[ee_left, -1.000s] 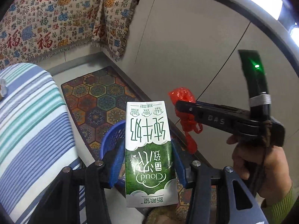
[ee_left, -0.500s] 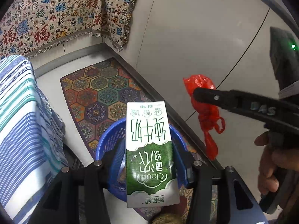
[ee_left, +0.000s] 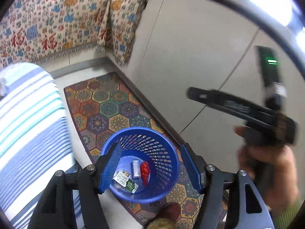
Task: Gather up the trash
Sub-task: 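Open both grippers to drop the carton and red bag into the wastebasket, then return to the table and grasp the orange-white bread bag with the left gripper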
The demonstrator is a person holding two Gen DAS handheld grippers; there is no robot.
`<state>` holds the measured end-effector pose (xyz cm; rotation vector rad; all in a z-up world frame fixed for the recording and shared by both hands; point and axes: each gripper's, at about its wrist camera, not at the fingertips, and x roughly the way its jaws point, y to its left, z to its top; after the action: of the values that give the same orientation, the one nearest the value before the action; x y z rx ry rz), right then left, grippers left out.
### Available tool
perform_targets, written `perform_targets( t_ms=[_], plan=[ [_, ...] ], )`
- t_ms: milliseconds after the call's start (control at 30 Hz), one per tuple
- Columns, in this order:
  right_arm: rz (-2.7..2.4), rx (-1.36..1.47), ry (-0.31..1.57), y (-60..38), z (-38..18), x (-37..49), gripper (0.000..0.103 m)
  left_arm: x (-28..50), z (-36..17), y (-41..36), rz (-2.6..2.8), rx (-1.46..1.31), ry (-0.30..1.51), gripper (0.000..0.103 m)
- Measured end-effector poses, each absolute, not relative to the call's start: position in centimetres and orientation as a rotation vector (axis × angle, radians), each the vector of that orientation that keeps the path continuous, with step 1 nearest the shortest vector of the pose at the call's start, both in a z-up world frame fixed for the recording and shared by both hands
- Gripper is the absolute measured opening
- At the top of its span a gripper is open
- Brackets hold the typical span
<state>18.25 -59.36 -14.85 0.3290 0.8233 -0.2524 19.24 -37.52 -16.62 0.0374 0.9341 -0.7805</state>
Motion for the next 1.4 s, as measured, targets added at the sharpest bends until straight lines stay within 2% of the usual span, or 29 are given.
perform_targets(
  t_ms=[167,367,600,767,800,1033,1167,1400],
  plan=[
    [-0.192,0.211,0.784,-55.0,-12.5,18.3,0.095,16.5,-14.2,-30.4,-0.719,0.070,0.921,0.066],
    [-0.015,0.103,0.764,-44.9,-10.8,18.4,0.096,15.5,-14.4,-19.6,-0.485,0.071,0.920,0.066],
    [0.271,0.019,0.873,-30.3,-14.1,18.7,0.096,16.1,-16.2,-8.0,-0.165,0.077,0.944,0.066],
    [0.303,-0.094,0.945,-24.6,-17.7,18.7,0.096,17.2,-17.5,-2.7,-0.050,0.068,0.972,0.066],
    [0.302,-0.111,0.954,-24.0,-18.3,18.9,0.097,17.6,-17.9,-1.8,-0.038,0.064,0.977,0.068],
    [0.272,-0.117,0.937,-22.8,-18.9,20.6,0.102,18.3,-18.4,1.3,0.008,0.010,0.940,0.098],
    [0.274,-0.118,0.936,-22.7,-18.5,20.8,0.103,19.0,-18.5,1.9,0.024,0.003,0.949,0.103],
    [0.278,-0.118,0.933,-22.7,-18.5,20.8,0.103,20.4,-17.7,4.2,0.059,-0.020,0.919,0.101]
  ],
)
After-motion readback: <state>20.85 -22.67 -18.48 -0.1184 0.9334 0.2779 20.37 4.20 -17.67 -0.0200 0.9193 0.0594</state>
